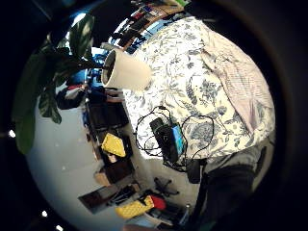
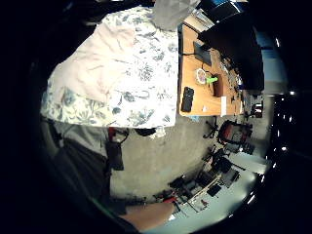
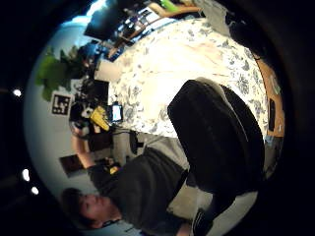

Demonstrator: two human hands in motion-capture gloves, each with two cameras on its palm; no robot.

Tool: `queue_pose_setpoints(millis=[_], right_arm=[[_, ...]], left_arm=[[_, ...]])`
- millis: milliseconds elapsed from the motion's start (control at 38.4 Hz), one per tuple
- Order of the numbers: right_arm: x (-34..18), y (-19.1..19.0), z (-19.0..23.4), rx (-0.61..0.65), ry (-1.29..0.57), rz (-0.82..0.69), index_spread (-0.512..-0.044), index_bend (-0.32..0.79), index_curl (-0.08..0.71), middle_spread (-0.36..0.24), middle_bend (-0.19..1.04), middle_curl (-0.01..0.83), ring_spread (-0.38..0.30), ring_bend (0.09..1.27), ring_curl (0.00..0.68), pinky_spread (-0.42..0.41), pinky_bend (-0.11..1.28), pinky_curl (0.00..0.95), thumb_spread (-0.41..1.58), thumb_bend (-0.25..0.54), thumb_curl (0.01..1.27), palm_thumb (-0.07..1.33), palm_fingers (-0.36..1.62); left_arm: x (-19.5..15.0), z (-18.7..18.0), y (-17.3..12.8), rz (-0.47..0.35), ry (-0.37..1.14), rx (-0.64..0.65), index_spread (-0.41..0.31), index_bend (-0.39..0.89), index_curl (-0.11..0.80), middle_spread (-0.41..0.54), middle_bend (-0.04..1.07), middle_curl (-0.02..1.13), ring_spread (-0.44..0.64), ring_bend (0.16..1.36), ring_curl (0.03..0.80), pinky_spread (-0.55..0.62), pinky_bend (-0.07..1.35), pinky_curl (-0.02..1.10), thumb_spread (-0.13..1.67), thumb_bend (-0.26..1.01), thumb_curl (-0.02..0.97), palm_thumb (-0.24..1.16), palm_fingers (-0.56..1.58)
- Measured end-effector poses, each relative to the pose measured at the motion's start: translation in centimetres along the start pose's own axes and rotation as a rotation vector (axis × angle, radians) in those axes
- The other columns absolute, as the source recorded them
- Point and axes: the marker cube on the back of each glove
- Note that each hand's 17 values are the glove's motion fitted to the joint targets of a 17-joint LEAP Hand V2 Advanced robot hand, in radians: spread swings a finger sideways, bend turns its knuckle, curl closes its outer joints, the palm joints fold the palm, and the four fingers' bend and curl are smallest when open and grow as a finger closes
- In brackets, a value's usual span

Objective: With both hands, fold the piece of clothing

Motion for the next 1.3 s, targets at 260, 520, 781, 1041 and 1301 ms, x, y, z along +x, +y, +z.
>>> queue_pose_setpoints(millis=[260,520,781,1041,1301], right_arm=[[0.1,0.8,-0.2,0.018,-0.029,0.000,-0.225,0.16,0.184,-0.010,0.33,0.204,0.058,0.35,0.202,0.189,0.31,0.185,0.99,0.232,0.05,0.33,0.60],[1.2,0.9,0.7,0.014,-0.005,0.027,-0.254,0.15,0.233,-0.012,0.31,0.266,0.064,0.34,0.242,0.216,0.29,0.231,1.24,0.217,0.08,0.33,0.59],[2.2,1.4,1.0,0.037,-0.012,0.041,-0.259,0.14,0.255,-0.012,0.30,0.309,0.066,0.34,0.271,0.226,0.29,0.267,1.32,0.190,0.10,0.34,0.58],[1.3,1.4,3.3,-0.050,-0.016,0.028,-0.260,0.14,0.267,-0.013,0.28,0.339,0.067,0.33,0.295,0.229,0.28,0.292,1.36,0.160,0.12,0.35,0.58],[1.6,-1.4,9.3,-0.149,-0.027,0.012,-0.260,0.14,0.275,-0.006,0.26,0.359,0.067,0.33,0.313,0.230,0.28,0.311,1.39,0.184,0.16,0.45,0.57]], left_arm=[[0.8,0.2,0.3,0.026,-0.001,0.008,-0.001,0.20,0.161,0.209,0.12,0.05,0.29,0.55,0.183,0.35,0.40,0.17,0.99,0.13,0.047,0.19,0.20],[1.2,2.6,-0.3,0.009,0.019,-0.035,-0.010,0.23,0.252,0.232,0.14,0.09,0.34,0.58,0.212,0.42,0.39,0.21,1.22,0.11,0.084,0.20,0.17],[6.2,7.9,-2.4,0.151,0.220,-0.147,-0.020,0.25,0.314,0.237,0.15,0.13,0.37,0.58,0.227,0.45,0.36,0.24,1.25,0.03,0.101,0.12,0.16],[14.3,17.4,0.0,0.200,0.162,-0.418,0.080,0.04,0.259,0.352,0.15,0.15,0.46,0.67,0.260,0.48,0.52,0.31,0.92,-0.05,0.156,-0.02,-0.02],[14.9,15.6,-2.9,0.263,0.098,0.018,0.067,0.19,0.251,0.276,0.24,0.20,0.40,0.69,0.248,0.32,0.60,0.32,1.06,0.12,0.231,0.25,0.37]])
